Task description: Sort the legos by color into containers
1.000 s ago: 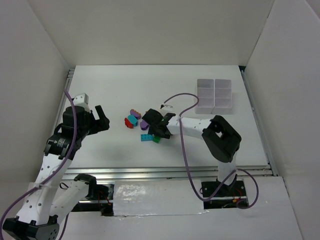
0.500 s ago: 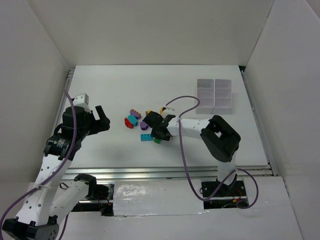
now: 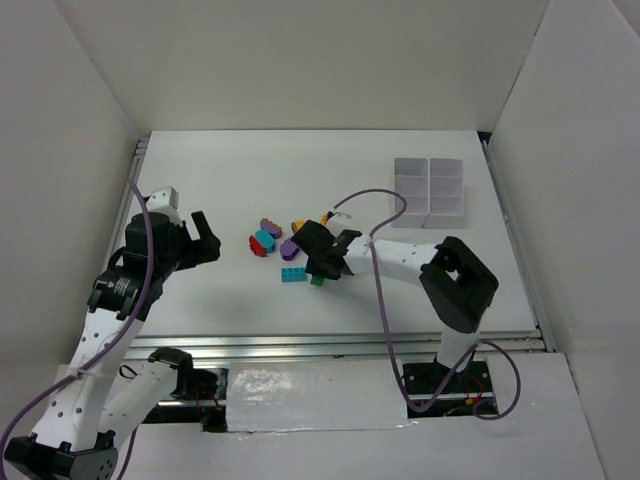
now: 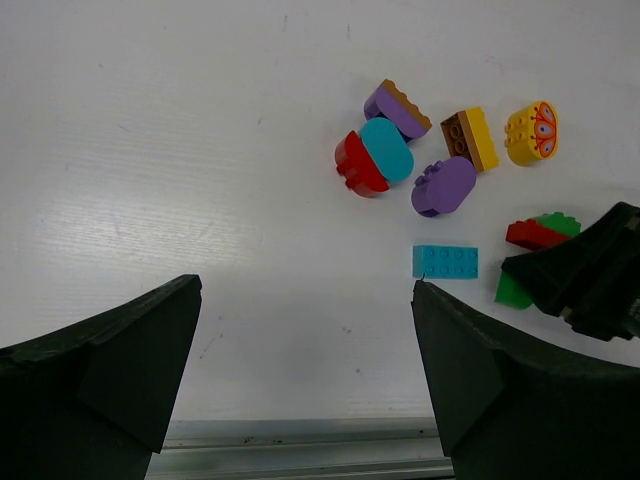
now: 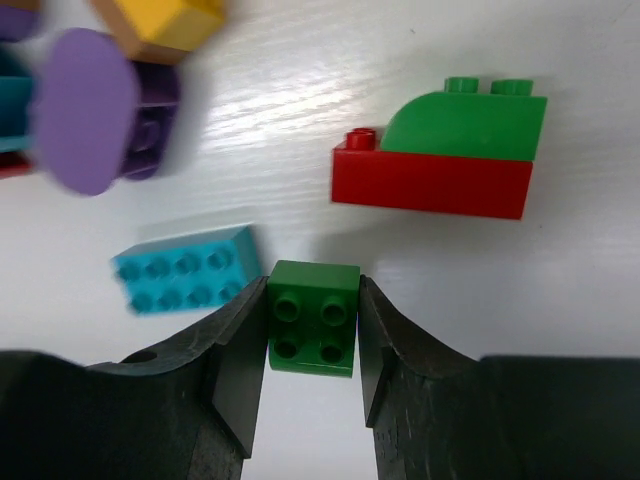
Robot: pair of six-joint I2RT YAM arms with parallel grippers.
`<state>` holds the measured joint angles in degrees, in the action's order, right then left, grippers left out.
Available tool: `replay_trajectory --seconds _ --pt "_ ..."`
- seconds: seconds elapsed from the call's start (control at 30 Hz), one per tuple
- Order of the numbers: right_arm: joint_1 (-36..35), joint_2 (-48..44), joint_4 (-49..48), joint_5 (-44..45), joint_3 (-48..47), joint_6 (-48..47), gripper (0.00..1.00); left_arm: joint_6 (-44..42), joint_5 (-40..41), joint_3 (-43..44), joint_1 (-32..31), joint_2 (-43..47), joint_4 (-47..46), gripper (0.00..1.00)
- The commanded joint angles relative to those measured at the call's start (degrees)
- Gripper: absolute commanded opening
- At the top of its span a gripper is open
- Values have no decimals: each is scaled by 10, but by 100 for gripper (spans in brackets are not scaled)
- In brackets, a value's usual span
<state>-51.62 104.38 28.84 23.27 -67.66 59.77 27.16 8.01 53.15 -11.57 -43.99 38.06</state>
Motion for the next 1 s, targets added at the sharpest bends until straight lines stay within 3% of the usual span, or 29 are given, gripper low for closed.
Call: replay_trajectory --seconds 0.0,0.17,0.2,0.37,0.47,0.57,0.63,0.83,0.97 --pt "-5 -108 -24 -2 -1 -39 0 -6 -5 13 -3 1 -23 100" --pt "50 -227 -64 98 18 -151 0 -7 -10 13 -3 3 -24 100" --pt "71 -239 -116 107 28 -230 0 -8 -10 13 -3 3 -25 100" --pt "244 -211 -131 132 -29 -351 0 -7 -10 11 -3 7 -27 100" --pt "315 -142 -69 179 -120 -324 0 -8 -9 10 -3 8 -26 100" --pt "368 -69 47 221 -244 -201 0 -9 -8 10 -3 7 -28 99" --pt "380 -37 60 228 -293 -155 0 -8 -8 10 -3 7 -28 99" --pt "397 11 103 245 -346 -40 0 -9 -8 10 -2 7 -28 100" --pt "405 34 102 228 -354 -16 0 -10 -12 10 -3 7 -29 100"
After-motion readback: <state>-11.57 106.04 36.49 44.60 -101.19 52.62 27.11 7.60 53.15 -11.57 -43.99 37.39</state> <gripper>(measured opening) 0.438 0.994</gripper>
